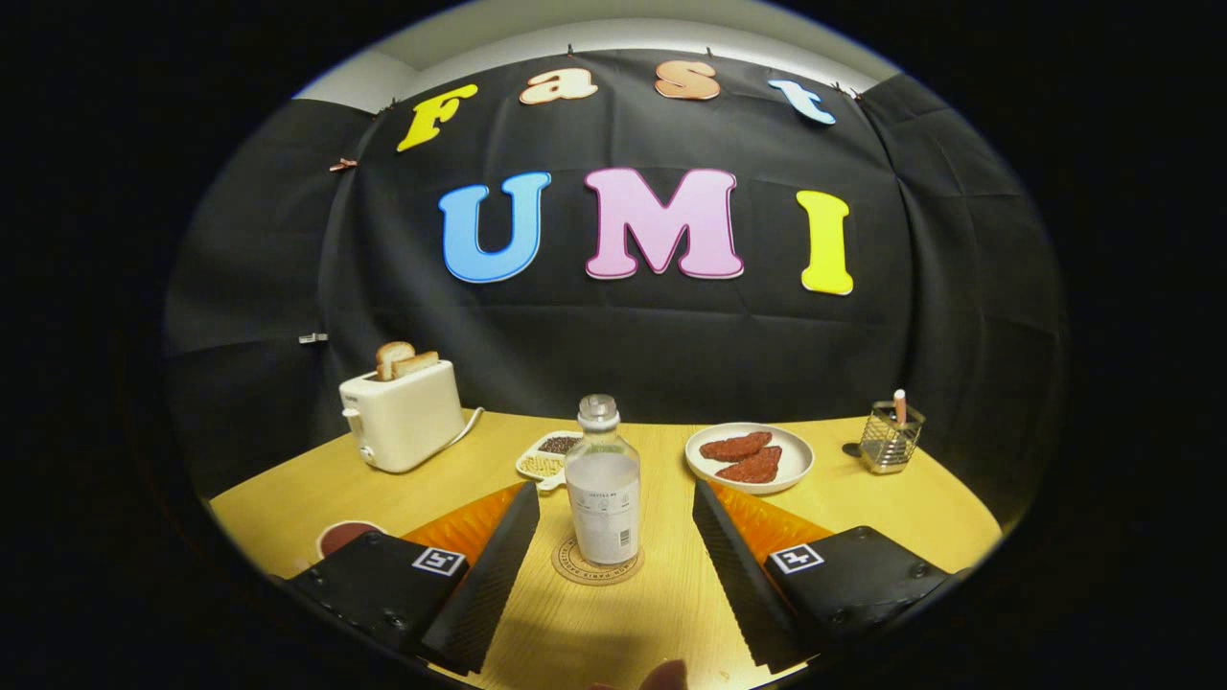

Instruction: Take the bottle from table, then pour the juice into the cup, finally place the bottle on the coaster

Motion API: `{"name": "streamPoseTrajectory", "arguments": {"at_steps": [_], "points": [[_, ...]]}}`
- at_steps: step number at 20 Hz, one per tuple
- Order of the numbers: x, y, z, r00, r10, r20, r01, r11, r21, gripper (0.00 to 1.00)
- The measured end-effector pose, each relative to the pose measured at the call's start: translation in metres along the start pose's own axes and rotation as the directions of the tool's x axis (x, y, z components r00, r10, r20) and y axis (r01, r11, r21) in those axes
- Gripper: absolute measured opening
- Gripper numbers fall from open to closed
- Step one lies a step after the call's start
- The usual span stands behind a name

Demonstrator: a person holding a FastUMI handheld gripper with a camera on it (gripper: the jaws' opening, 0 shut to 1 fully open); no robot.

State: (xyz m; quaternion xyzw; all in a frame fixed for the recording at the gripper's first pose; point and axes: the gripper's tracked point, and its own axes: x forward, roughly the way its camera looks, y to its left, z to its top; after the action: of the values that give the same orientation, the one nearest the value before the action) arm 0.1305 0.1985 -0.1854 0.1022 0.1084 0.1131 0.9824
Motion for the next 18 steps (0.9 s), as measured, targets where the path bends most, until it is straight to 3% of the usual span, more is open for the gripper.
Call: {"name": "streamPoseTrajectory", "arguments": {"at_steps": [8,18], "points": [[-0.083,-0.019,0.114,0.995,0.001,0.104,0.005,0.998,-0.061,0.98],[-0.160,-0.043,0.193,0.969,-0.066,0.237,0.114,0.974,-0.194,0.97]]}}
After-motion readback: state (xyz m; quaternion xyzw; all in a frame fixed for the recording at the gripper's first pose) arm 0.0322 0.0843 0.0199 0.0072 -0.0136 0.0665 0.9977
